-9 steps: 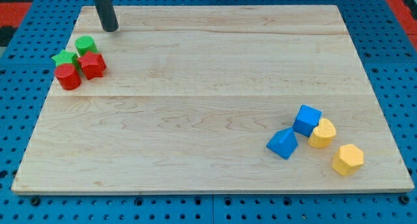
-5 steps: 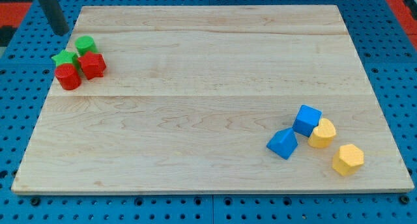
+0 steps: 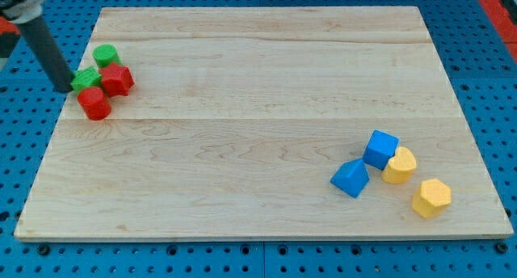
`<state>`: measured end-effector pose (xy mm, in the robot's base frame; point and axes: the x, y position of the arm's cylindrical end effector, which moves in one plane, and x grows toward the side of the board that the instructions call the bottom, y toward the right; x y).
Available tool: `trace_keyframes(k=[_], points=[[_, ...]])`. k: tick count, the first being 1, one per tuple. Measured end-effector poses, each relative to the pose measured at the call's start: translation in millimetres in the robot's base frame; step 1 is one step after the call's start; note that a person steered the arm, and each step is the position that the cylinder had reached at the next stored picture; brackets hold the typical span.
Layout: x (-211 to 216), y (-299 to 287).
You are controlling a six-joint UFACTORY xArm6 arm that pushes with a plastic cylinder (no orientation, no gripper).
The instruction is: Place green star to the bottom of the green circle
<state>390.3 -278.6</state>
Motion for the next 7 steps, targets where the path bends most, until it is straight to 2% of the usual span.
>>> trace_keyframes(k=[2,4,6,7], points=[[50,0],[19,38],[4,-11],[-24,0]])
